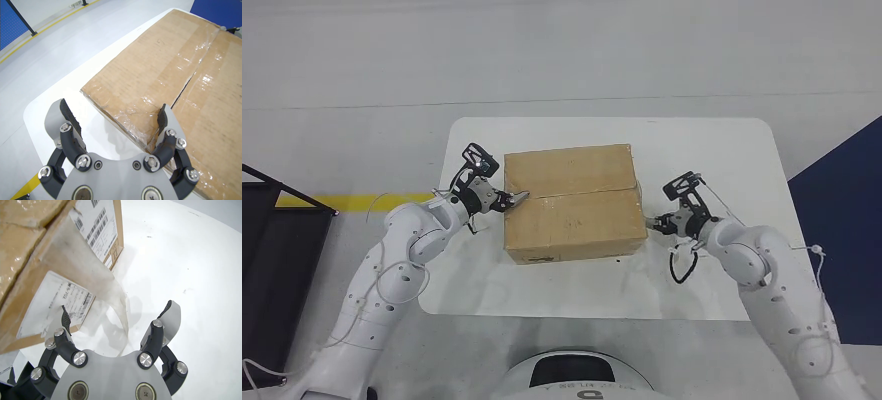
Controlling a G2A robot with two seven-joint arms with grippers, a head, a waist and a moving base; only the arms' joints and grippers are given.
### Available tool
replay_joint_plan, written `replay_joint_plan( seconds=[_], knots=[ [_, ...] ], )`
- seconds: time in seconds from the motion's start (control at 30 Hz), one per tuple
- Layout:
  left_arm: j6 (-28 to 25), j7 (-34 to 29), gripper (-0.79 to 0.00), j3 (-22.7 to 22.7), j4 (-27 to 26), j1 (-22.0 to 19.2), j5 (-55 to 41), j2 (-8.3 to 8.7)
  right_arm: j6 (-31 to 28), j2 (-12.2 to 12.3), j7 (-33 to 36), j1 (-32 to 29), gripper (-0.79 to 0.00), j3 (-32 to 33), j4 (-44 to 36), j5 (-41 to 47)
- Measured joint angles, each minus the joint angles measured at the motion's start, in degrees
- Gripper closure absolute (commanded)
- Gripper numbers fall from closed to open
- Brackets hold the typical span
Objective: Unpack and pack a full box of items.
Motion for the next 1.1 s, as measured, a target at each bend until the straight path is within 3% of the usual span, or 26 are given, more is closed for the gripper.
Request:
replay_joint_plan(
  seconds=[0.37, 0.63, 0.93, 1.1],
  knots=[
    [0.0, 0.0, -0.785, 0.0, 0.0, 0.0, 0.0, 0.0, 8.4, -2.4, -6.2, 9.5, -0.785, -5.7, 9.1, 6.5],
    [0.0, 0.0, -0.785, 0.0, 0.0, 0.0, 0.0, 0.0, 3.1, -2.9, -10.1, 9.1, -0.785, -2.4, 11.8, 21.9],
    [0.0, 0.0, -0.785, 0.0, 0.0, 0.0, 0.0, 0.0, 4.1, -2.5, -11.8, 5.0, -0.785, 0.7, 5.4, 22.3],
    [0.0, 0.0, -0.785, 0.0, 0.0, 0.0, 0.0, 0.0, 7.6, -2.2, -11.9, 1.3, -0.785, 2.4, -2.7, 18.0]
  ],
)
